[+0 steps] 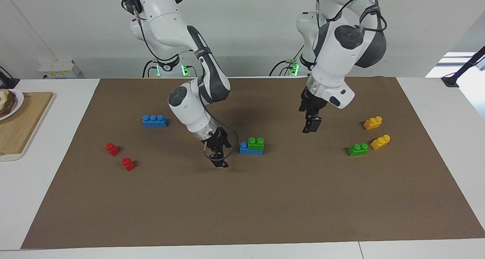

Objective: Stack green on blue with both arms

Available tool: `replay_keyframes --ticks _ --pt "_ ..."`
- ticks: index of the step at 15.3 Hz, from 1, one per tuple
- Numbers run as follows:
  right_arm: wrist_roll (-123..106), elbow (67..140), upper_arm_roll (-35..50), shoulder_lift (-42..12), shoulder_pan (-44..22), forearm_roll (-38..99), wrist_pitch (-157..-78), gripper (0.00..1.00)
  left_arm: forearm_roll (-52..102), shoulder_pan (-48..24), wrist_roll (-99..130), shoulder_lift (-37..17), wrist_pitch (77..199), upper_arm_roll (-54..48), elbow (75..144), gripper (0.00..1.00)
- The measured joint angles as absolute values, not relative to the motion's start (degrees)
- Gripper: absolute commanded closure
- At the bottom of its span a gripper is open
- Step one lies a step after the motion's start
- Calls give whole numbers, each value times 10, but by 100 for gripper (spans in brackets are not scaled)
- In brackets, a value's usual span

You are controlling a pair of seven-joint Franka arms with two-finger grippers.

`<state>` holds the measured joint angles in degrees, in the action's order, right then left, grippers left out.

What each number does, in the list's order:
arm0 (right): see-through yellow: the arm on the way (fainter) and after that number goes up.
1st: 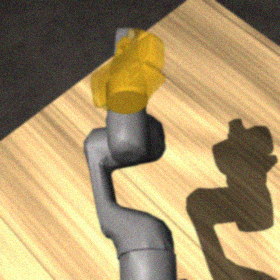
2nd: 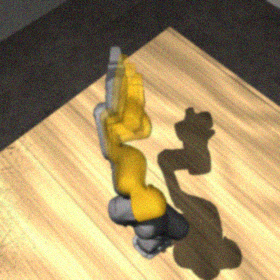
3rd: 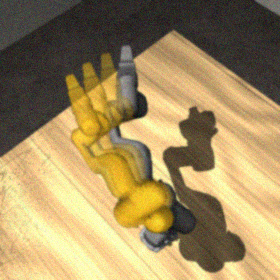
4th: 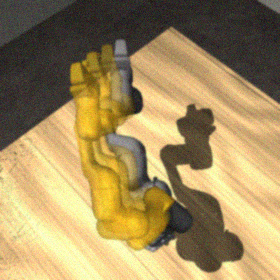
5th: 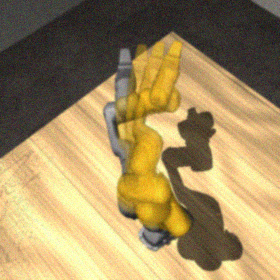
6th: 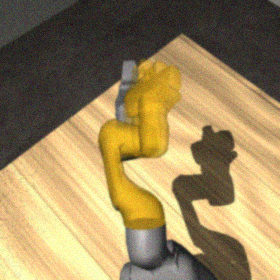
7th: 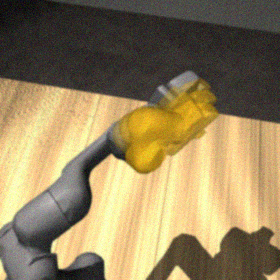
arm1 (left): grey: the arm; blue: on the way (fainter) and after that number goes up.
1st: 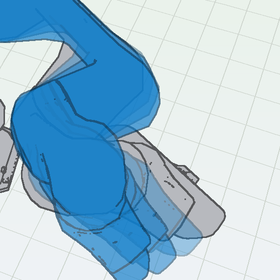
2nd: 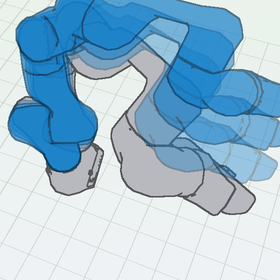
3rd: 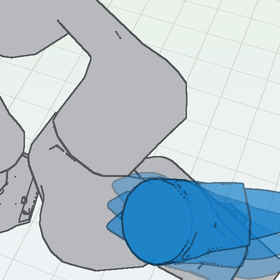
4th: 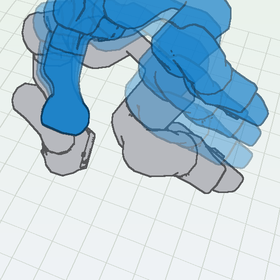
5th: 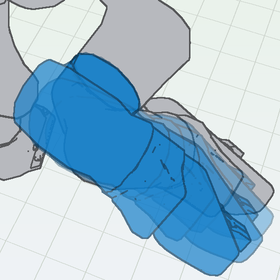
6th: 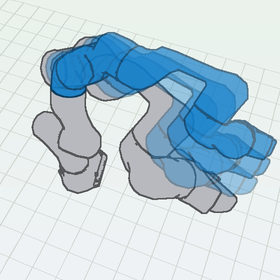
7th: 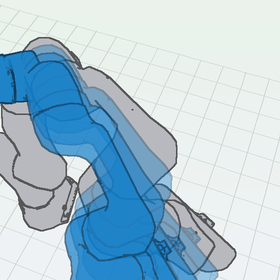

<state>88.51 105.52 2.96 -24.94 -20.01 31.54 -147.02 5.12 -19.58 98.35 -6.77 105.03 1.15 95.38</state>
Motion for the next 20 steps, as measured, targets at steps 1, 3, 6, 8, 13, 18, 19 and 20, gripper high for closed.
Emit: replay_keyframes --ticks 1,3,6,8,13,18,19,20 --pt "828 1050 29 -246 -192 315 -1468 1 51 -167 938 -53 1037 12 955 0" --pt "698 1043 26 -239 -174 302 -1451 1 51 -103 831 -30 1008 14 956 0" --pt "532 1039 24 -228 -134 203 -1414 1 51 -23 659 -7 973 15 964 0" --pt "451 1032 23 -220 -110 116 -1380 1 51 11 541 2 970 15 979 0" --pt "276 999 23 -193 -66 -2 -1280 0 24 52 242 9 970 16 1000 0" --pt "134 954 23 -174 -21 -4 -1176 0 9 42 165 14 970 5 1014 0" --pt "122 946 23 -170 -18 -4 -1156 0 9 39 163 16 970 3 1017 0" --pt "113 940 23 -166 -18 -4 -1137 0 9 36 156 17 970 3 1017 0"
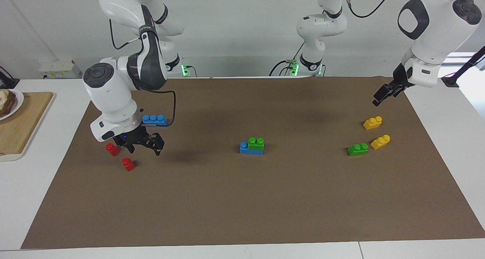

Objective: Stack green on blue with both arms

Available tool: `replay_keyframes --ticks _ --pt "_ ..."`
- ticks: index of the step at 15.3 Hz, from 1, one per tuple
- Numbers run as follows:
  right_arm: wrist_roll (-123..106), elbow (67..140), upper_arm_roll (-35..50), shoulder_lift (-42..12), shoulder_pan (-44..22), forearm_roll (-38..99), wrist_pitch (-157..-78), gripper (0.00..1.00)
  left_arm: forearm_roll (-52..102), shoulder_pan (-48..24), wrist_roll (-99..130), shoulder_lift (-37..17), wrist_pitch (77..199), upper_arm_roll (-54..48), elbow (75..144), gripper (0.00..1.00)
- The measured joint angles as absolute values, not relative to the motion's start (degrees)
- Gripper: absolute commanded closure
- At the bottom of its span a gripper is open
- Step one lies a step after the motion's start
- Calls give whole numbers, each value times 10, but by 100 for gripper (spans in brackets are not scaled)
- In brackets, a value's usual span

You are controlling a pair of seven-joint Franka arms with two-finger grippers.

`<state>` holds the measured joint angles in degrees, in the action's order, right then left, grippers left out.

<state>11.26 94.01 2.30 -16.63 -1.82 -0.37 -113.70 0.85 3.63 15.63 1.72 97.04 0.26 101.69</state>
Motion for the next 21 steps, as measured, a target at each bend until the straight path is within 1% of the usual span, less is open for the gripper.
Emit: replay_keyframes --ticks 2,5,10,14,21 --pt "107 926 25 -156 -19 -4 -1090 0 7 26 128 19 966 0 1016 0" --pt "107 913 25 -132 -18 -4 -1034 0 7 14 72 20 925 -2 1000 0" --pt "107 911 24 -78 6 -4 -971 0 7 8 37 16 885 -2 961 0" --pt "107 911 24 -54 22 -4 -951 0 7 -7 35 3 878 -2 936 0" --pt "94 911 24 -29 23 -4 -932 0 4 -36 35 -4 890 -2 931 0"
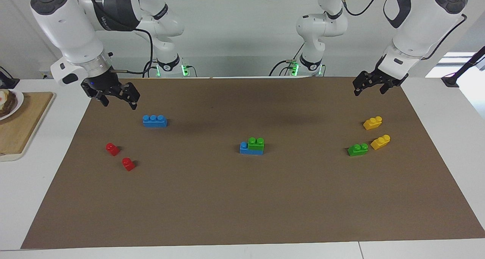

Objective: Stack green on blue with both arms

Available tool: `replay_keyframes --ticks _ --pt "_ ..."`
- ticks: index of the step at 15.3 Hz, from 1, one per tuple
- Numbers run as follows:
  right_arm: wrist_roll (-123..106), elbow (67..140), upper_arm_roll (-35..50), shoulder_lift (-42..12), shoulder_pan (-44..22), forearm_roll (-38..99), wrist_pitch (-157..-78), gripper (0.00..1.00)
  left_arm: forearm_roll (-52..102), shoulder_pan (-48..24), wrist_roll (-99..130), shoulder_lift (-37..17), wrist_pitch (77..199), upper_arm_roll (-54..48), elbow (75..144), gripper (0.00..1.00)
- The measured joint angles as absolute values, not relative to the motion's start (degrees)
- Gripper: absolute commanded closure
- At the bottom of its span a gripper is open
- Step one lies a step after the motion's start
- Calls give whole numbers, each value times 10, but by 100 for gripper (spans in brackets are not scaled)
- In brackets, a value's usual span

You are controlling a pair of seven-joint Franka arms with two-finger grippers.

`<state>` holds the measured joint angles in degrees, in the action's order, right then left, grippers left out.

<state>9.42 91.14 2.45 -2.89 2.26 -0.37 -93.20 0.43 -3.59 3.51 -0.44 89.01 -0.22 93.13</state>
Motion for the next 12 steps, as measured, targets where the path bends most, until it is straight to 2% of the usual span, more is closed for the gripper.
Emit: replay_keyframes --ticks 5,12 --pt "92 916 24 -3 23 -4 -912 0 2 -42 35 -7 908 -2 931 0" --pt "92 921 24 3 26 -4 -910 0 -4 -43 35 -7 912 -2 931 0"
